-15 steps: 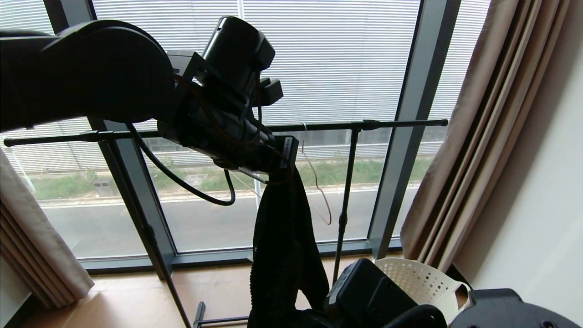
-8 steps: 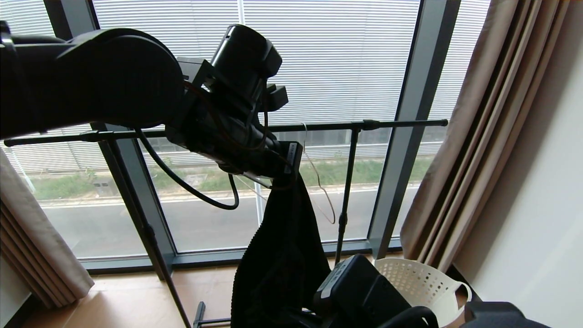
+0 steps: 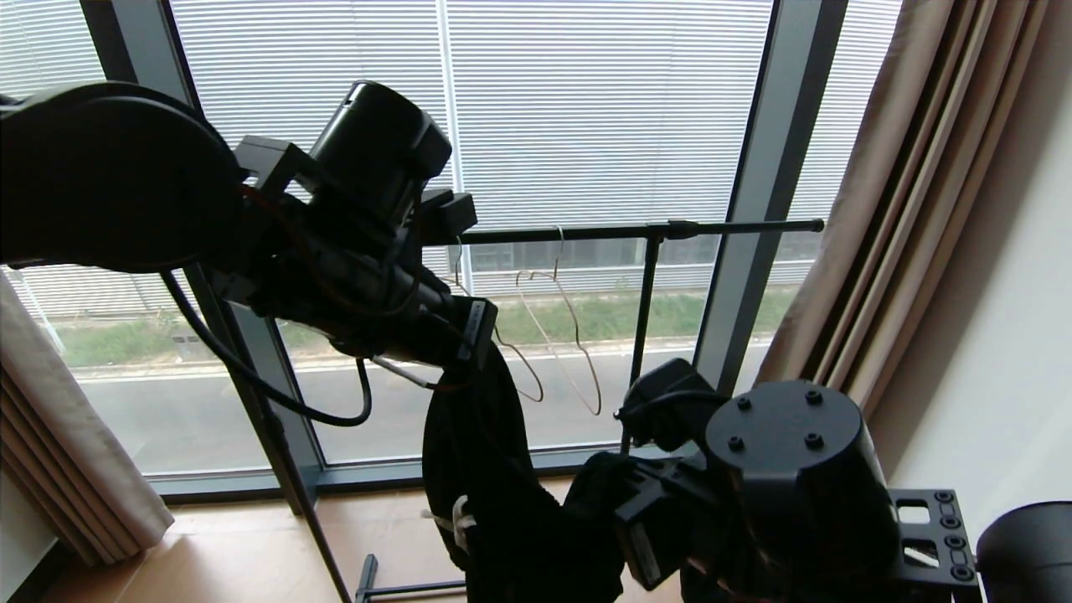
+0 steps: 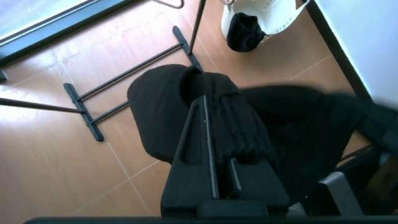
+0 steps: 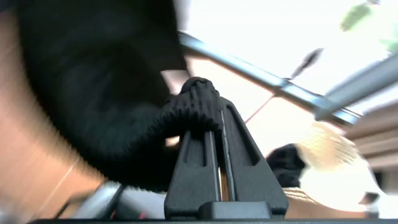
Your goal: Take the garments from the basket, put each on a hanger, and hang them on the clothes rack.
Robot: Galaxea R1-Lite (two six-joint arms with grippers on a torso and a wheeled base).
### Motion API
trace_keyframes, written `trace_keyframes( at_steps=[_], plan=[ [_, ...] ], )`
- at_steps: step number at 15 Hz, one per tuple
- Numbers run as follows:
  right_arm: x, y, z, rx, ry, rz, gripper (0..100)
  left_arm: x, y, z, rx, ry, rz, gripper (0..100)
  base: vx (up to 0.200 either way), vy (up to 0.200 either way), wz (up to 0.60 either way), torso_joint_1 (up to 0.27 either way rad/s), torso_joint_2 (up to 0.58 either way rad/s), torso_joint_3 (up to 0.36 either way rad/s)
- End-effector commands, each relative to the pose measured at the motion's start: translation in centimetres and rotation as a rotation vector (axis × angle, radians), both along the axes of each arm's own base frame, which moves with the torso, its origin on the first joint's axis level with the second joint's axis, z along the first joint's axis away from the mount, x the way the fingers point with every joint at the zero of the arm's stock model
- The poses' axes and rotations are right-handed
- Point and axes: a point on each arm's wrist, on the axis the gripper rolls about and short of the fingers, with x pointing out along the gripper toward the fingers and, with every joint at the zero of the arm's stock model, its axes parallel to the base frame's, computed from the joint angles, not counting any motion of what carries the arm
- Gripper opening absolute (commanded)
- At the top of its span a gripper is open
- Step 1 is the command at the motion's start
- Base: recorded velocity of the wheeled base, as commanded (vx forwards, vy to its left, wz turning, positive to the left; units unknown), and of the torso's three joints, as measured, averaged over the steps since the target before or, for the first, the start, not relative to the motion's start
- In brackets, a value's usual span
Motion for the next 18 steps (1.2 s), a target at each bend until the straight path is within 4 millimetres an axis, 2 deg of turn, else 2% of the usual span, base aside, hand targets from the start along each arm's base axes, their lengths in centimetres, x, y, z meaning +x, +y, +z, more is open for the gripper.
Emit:
trace_keyframes(
  at_steps=[1,2,3,6,8,9,11,12,13,14,18],
  plan=[
    [1.9,-0.4,1.0,0.018,-0.042,-0.093,0,-3.3,2.9,0.2,0.005,-0.033,-0.009,0,0.000,0.000,0.00,0.000,0.00,0.000],
    [1.9,-0.4,1.0,0.018,-0.042,-0.093,0,-3.3,2.9,0.2,0.005,-0.033,-0.009,0,0.000,0.000,0.00,0.000,0.00,0.000],
    [3.7,-0.5,1.7,0.037,-0.063,-0.152,0,-5.3,4.4,-1.9,0.036,-0.050,-0.044,0,0.000,0.000,0.00,0.000,0.00,0.000],
    [8.3,-0.2,2.2,0.052,-0.080,-0.253,0,-7.0,4.9,-5.9,0.068,-0.008,-0.068,0,0.000,0.000,0.00,0.000,0.00,0.000],
    [9.8,0.9,2.7,0.079,-0.102,-0.261,0,-7.9,4.7,-7.4,0.084,0.018,-0.097,0,0.000,0.000,0.00,0.000,0.00,0.000],
    [11.0,2.1,3.1,0.105,-0.122,-0.260,0,-8.8,4.0,-8.4,0.088,0.030,-0.144,0,0.000,0.000,0.00,0.000,0.00,0.000],
    [12.2,3.2,3.1,0.118,-0.133,-0.256,0,-9.6,3.0,-8.7,0.084,0.043,-0.185,0,0.000,0.000,0.00,0.000,0.00,0.000],
    [13.1,4.5,2.7,0.107,-0.145,-0.237,0,-10.2,1.7,-9.1,0.071,0.075,-0.206,0,0.000,0.000,0.00,0.000,0.00,0.000],
    [13.3,4.8,2.7,0.106,-0.149,-0.233,0,-10.4,1.3,-9.2,0.066,0.085,-0.210,0,0.000,0.000,0.00,0.000,0.00,0.000],
    [13.3,6.3,2.5,0.115,-0.155,-0.203,0,-11.1,-0.2,-9.3,0.032,0.111,-0.217,0,0.000,0.000,0.00,0.000,0.00,0.000],
    [11.7,8.3,2.5,0.147,-0.148,-0.150,0,-11.2,-3.1,-8.9,-0.095,0.124,-0.179,0,0.000,0.000,0.00,0.000,0.00,0.000]
  ],
)
